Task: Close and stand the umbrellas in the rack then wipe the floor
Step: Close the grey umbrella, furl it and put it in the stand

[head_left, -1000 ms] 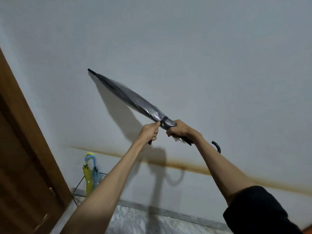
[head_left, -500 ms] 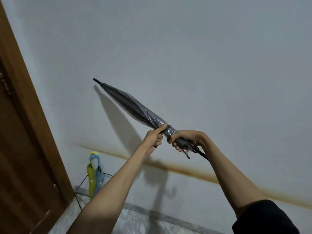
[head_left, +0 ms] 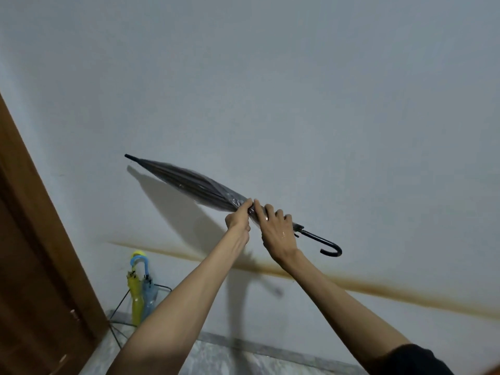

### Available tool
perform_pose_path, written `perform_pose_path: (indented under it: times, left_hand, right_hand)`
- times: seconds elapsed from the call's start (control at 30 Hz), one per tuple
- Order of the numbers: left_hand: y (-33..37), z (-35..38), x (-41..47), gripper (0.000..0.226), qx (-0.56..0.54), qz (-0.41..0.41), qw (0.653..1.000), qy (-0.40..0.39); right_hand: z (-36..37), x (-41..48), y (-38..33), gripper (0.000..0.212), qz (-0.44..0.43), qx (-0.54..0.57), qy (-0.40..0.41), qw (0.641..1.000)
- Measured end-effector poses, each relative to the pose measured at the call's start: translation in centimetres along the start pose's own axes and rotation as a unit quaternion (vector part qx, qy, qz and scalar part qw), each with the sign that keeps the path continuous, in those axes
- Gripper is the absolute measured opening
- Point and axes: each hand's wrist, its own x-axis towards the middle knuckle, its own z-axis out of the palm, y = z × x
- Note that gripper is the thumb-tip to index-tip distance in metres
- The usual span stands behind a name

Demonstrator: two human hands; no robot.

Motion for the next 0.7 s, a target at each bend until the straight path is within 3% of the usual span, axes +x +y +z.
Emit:
perform_pose_path:
  times: [0.17,0.27,0.37,0.5,0.7]
  left_hand:
    - [-0.2,-0.1,-0.1,0.035,0.067,0.053,0.996,-0.032]
    - [0.0,-0.5,0.0,0.035,0.101,0.100,0.986,-0.092]
    - [0.4,-1.5,0.6,0.033,0.155,0.126,0.971,-0.131]
    - [0.6,-3.2,0.4,0.029,0.172,0.140,0.964,-0.148]
    - [2.4,-4.8,-0.5,0.016,0.110,0.059,0.967,-0.221]
  right_hand:
    - [-0.1,1.1,1.5,0.047,0.064,0.085,-0.033,0.994]
    - [-0.8,2.4,2.3,0.024,0.092,0.174,-0.054,0.979]
    - [-1.9,3.9,3.4,0.004,0.112,0.305,-0.173,0.930]
    - [-3.3,5.3,4.1,0.020,0.109,0.437,-0.323,0.832]
    - [-3.3,6.1,3.5,0.024,0.074,0.552,-0.389,0.734]
